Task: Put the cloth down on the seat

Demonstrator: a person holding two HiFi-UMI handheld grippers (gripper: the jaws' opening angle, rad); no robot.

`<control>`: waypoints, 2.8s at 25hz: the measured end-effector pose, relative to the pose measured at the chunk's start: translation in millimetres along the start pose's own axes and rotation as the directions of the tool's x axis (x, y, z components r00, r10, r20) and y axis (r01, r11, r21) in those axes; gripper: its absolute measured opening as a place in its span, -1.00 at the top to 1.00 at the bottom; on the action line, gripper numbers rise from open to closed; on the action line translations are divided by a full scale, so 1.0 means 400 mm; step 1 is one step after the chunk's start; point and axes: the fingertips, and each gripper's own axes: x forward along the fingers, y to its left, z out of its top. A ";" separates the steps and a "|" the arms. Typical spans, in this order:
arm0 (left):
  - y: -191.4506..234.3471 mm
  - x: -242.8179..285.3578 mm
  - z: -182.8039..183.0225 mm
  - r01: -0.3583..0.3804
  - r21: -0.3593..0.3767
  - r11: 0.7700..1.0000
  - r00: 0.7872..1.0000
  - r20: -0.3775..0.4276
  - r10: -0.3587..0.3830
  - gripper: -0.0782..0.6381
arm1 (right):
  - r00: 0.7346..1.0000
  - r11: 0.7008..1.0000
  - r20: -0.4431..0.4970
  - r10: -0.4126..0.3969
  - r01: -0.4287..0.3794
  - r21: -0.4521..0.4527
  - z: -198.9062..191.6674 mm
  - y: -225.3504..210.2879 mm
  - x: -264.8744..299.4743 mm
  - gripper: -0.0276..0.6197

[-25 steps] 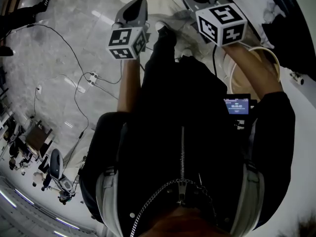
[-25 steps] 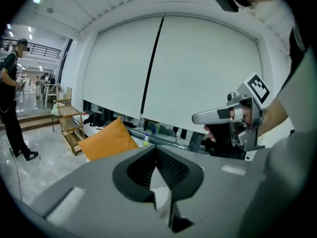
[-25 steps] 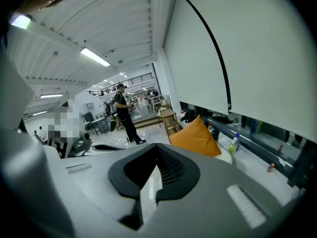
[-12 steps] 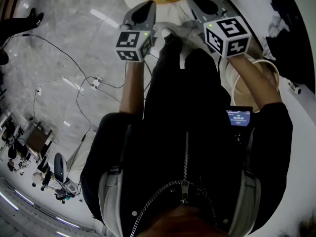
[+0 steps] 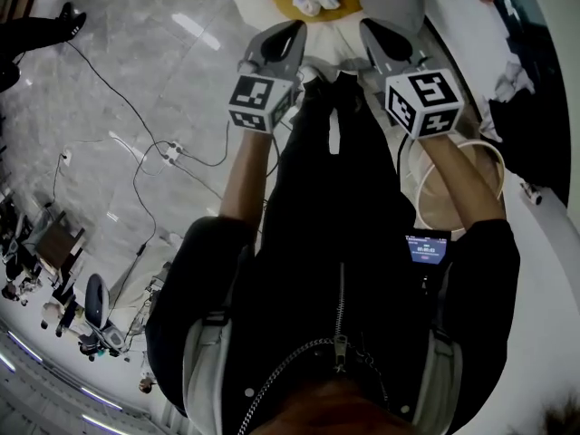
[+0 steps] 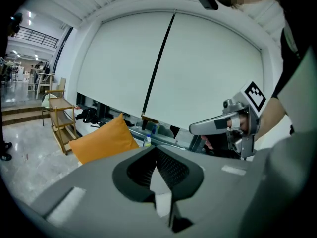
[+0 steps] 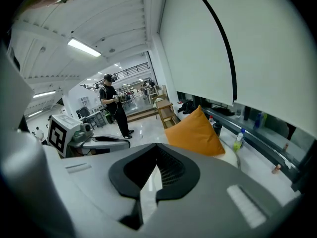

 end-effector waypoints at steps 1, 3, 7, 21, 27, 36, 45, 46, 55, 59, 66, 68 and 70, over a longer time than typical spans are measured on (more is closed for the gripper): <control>0.000 0.011 0.002 0.002 0.003 1.000 1.000 0.007 -0.002 0.76 | 1.000 1.000 0.007 0.000 0.000 0.000 0.003 -0.018 0.006 0.91; 0.010 0.040 0.007 -0.002 0.013 1.000 1.000 0.010 0.002 0.76 | 1.000 1.000 0.024 -0.001 0.001 0.005 0.018 -0.059 0.027 0.91; 0.058 0.091 -0.023 -0.031 0.017 0.999 0.999 -0.020 0.031 0.76 | 0.999 1.000 0.033 0.002 -0.002 0.000 0.024 -0.124 0.088 0.91; 0.243 0.295 -0.306 -0.095 -0.018 0.995 0.994 -0.061 0.094 0.75 | 1.000 0.998 -0.018 0.004 -0.005 -0.058 -0.201 -0.318 0.386 0.91; 0.338 0.385 -0.456 -0.115 -0.019 0.993 0.993 -0.042 0.114 0.75 | 0.999 0.998 -0.038 0.002 -0.004 -0.061 -0.360 -0.404 0.557 0.91; 0.467 0.489 -0.696 -0.146 -0.023 0.989 0.989 -0.029 0.146 0.75 | 0.996 0.992 -0.089 0.025 -0.036 -0.119 -0.596 -0.481 0.845 0.91; 0.574 0.521 -0.864 -0.181 -0.065 0.981 0.983 -0.030 0.179 0.75 | 0.978 0.986 -0.206 0.015 -0.048 -0.161 -0.845 -0.549 1.165 0.06; 0.598 0.513 -0.887 -0.186 -0.069 0.980 0.982 -0.035 0.184 0.75 | 0.976 0.985 -0.219 0.004 -0.041 -0.169 -0.880 -0.547 1.213 -0.16; 0.764 0.338 -0.963 -0.333 -0.105 0.937 0.943 -0.040 0.330 0.75 | 0.907 0.977 -0.414 -0.074 -0.018 -0.213 -1.114 -0.546 1.502 -0.73; 0.792 0.238 -1.012 -0.406 -0.137 0.904 0.914 -0.058 0.402 0.75 | 0.864 0.968 -0.480 -0.152 0.033 -0.247 -1.201 -0.577 1.548 -0.73; 0.820 0.101 -1.076 -0.505 -0.187 0.843 0.863 -0.082 0.499 0.75 | 0.819 0.958 -0.548 -0.168 0.005 -0.287 -1.247 -0.557 1.596 -0.40; 0.821 0.080 -1.078 -0.517 -0.201 0.832 0.855 -0.082 0.511 0.75 | 0.789 0.956 -0.584 -0.190 0.012 -0.294 -1.249 -0.565 1.574 -0.18; 0.818 0.067 -1.070 -0.521 -0.210 0.827 0.852 -0.079 0.517 0.75 | 0.780 0.954 -0.597 -0.190 0.004 -0.299 -1.233 -0.560 1.554 -0.01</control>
